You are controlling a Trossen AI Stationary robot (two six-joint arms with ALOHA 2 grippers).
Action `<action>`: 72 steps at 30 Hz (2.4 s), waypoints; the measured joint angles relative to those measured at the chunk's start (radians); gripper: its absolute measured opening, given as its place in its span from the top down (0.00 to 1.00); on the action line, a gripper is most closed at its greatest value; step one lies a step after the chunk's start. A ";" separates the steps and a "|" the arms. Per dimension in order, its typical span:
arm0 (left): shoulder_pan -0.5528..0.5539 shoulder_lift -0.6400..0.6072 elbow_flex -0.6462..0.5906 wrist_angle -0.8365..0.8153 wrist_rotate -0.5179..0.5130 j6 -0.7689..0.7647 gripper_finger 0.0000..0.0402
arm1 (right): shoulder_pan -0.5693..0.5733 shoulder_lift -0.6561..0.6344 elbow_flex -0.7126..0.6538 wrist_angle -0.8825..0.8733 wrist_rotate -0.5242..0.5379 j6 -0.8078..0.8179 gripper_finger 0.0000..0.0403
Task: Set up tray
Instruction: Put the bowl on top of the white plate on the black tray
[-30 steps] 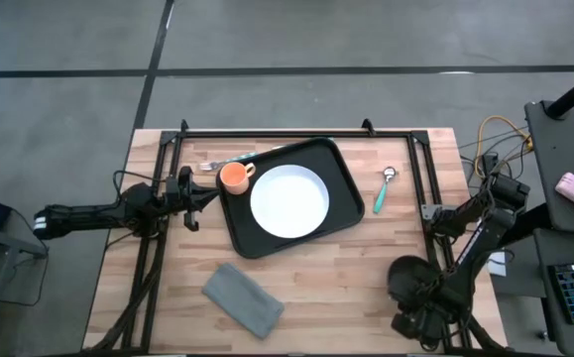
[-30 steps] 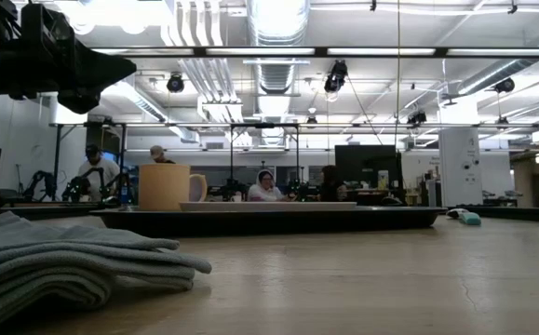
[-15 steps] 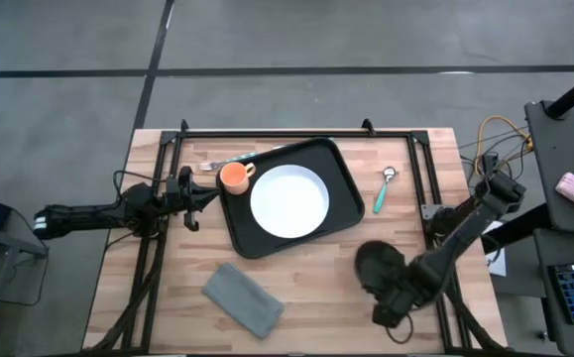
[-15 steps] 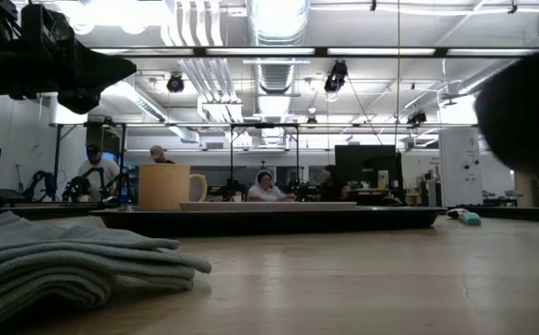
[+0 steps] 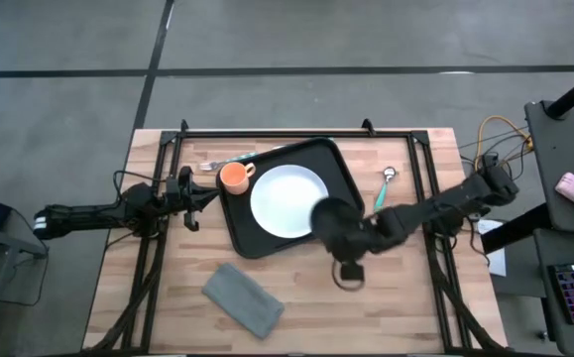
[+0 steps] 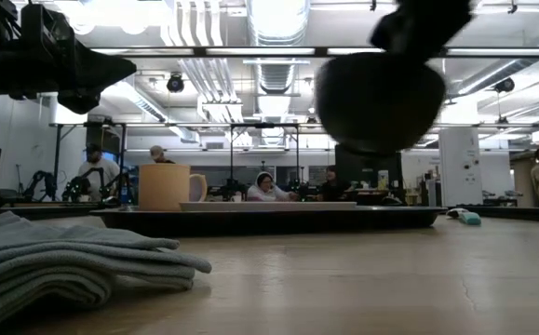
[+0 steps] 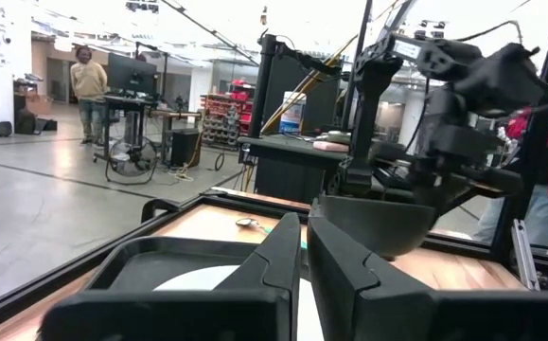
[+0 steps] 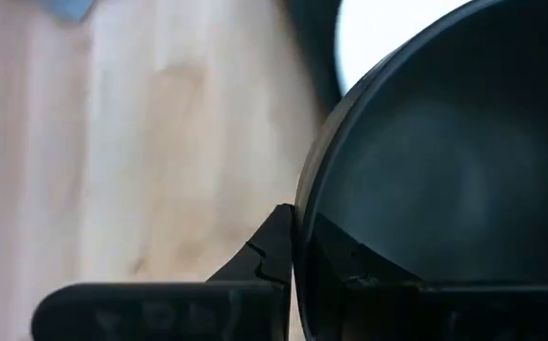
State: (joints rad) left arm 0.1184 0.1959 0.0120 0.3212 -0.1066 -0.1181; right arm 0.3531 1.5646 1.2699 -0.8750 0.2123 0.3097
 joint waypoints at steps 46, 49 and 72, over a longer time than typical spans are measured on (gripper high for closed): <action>0.000 0.000 0.000 0.000 0.000 0.000 0.99 | -0.417 0.468 0.355 0.077 -0.272 -0.520 0.98; 0.000 0.000 0.000 0.000 0.000 0.000 0.99 | -0.418 0.468 0.330 0.078 -0.263 -0.520 0.98; 0.000 0.000 0.000 0.000 0.000 0.000 0.99 | -0.415 0.468 0.331 0.074 -0.262 -0.479 0.83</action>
State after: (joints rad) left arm 0.1187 0.1963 0.0116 0.3214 -0.1066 -0.1181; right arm -0.0622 2.0327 1.6010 -0.8010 -0.0498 -0.1691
